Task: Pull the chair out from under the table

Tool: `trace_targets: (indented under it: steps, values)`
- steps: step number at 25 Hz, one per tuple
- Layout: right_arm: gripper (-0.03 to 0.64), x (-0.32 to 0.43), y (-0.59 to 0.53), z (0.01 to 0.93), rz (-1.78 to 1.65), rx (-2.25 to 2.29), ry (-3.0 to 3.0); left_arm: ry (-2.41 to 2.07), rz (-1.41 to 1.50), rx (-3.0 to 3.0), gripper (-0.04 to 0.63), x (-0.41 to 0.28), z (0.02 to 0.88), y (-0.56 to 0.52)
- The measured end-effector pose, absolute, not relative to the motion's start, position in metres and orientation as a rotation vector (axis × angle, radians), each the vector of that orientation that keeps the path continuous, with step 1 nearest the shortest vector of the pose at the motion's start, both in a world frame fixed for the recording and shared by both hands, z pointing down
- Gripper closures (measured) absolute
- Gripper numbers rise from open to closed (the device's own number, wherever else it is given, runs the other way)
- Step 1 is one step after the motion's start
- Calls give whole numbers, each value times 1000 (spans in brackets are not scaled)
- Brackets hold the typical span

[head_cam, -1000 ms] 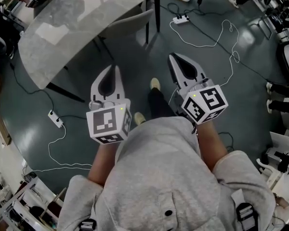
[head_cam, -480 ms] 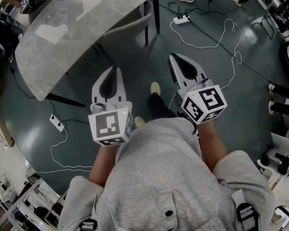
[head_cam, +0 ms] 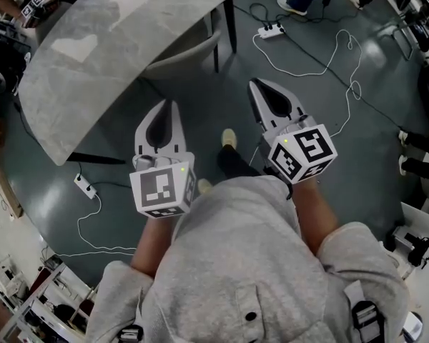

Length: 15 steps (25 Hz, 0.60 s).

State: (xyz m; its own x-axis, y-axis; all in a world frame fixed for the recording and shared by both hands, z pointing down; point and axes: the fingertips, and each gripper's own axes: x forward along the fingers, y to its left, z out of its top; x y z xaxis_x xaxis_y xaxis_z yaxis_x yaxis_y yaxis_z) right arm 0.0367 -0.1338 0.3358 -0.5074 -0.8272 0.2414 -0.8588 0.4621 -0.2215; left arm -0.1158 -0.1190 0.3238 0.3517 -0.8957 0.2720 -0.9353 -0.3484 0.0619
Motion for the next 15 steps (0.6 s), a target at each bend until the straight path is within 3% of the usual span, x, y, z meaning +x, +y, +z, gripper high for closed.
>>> trace_targets:
  steps: [15]
  values:
    - [592,58,-206,333,468,1382,-2694,-1750,310,2344,581,-91,319,-180]
